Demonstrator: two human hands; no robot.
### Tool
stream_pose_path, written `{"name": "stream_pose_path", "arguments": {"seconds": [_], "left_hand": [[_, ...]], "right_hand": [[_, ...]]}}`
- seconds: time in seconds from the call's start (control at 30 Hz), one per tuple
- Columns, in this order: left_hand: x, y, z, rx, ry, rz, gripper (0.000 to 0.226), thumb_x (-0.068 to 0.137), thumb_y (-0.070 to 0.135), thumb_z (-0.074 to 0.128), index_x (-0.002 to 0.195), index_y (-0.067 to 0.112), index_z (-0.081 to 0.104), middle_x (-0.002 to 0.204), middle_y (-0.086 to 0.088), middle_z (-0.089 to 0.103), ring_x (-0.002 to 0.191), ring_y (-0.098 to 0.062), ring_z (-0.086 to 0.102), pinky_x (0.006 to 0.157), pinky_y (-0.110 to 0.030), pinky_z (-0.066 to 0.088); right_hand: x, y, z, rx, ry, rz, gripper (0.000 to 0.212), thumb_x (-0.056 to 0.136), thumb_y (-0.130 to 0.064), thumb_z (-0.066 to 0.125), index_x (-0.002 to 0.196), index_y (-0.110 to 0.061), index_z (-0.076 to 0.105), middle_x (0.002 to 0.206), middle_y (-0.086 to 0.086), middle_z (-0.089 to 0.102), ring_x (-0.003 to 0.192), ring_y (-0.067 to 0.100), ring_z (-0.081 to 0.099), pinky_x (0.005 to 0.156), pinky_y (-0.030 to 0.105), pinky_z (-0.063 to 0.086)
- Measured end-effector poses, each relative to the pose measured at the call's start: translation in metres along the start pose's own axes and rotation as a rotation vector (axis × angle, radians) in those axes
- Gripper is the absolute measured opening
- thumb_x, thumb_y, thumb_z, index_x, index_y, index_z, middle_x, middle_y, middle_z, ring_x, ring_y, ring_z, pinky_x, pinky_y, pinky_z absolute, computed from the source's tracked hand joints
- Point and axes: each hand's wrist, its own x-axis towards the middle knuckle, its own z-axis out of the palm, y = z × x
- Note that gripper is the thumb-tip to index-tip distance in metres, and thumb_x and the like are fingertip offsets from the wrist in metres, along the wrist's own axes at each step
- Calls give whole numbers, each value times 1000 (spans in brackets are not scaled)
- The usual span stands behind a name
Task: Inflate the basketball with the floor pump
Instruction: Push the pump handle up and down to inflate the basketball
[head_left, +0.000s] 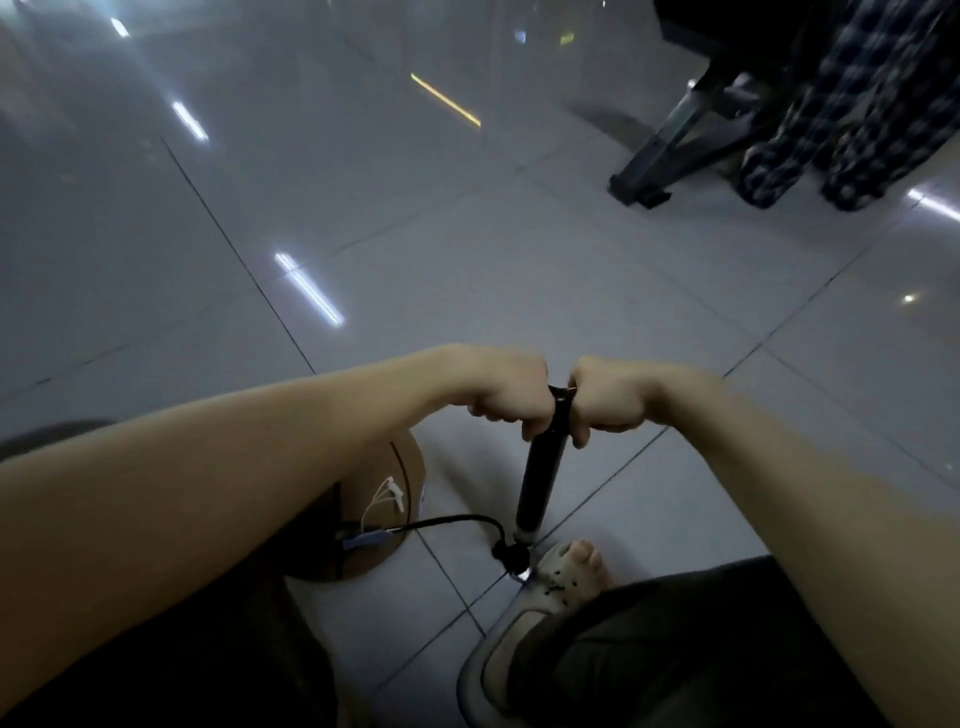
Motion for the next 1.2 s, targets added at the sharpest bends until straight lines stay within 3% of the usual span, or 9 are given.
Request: {"name": "stream_pose_path", "arguments": {"seconds": [0.13, 0.23, 0.37, 0.5, 0.73, 0.87, 1.03, 1.2], "left_hand": [[19, -15, 45, 49, 1, -3, 13, 77, 11, 71, 65, 11, 65, 61, -5, 60, 55, -22, 53, 53, -30, 42], [20, -18, 62, 58, 7, 14, 20, 79, 9, 68, 62, 13, 60, 61, -3, 57, 55, -20, 51, 50, -28, 38], [0, -12, 54, 82, -23, -8, 10, 78, 12, 69, 70, 8, 67, 62, -7, 59, 55, -25, 52, 54, -32, 41], [-37, 2, 14, 81, -82, -36, 16, 85, 14, 70, 74, 8, 61, 57, -6, 48, 46, -21, 38, 47, -28, 31], [-85, 35, -92, -32, -36, 9, 21, 87, 10, 71, 70, 12, 59, 55, 0, 37, 48, -17, 29, 49, -28, 23], [-46, 21, -50, 54, -38, -22, 15, 82, 12, 73, 71, 9, 63, 56, -3, 47, 48, -21, 37, 49, -28, 30], [4, -3, 4, 51, -25, -7, 9, 77, 12, 71, 70, 8, 67, 56, -7, 52, 49, -24, 43, 49, -29, 36], [24, -17, 51, 54, -30, 6, 18, 78, 8, 67, 62, 12, 61, 60, -4, 56, 54, -21, 48, 50, -29, 37]], "right_hand": [[24, 16, 41, -93, -10, -11, 7, 65, -8, 76, 71, -6, 74, 66, 8, 61, 62, 24, 53, 59, 33, 40], [28, 19, 57, -109, -46, 21, 5, 68, -9, 75, 70, -9, 71, 68, 8, 62, 62, 23, 54, 58, 31, 41], [8, 4, 51, -127, -77, 78, 9, 73, -11, 73, 80, -5, 73, 66, 11, 59, 57, 25, 50, 56, 32, 41], [-24, -31, 11, -170, -216, 127, 8, 85, -10, 71, 86, -5, 66, 52, 4, 39, 43, 18, 29, 47, 27, 25], [-84, -75, -87, -65, -121, 41, 15, 82, -6, 69, 78, -13, 57, 57, 1, 33, 48, 16, 25, 48, 27, 18], [-46, -44, -47, -73, -97, 69, 22, 75, -3, 72, 60, -12, 58, 53, 3, 38, 45, 18, 30, 48, 26, 24], [10, 0, 5, -5, -50, 32, 5, 67, -3, 73, 66, -6, 69, 58, 10, 50, 54, 23, 42, 54, 32, 34], [36, 21, 49, -42, -96, 47, 8, 67, -8, 71, 74, -4, 71, 70, 13, 60, 64, 26, 51, 60, 35, 39]]}}
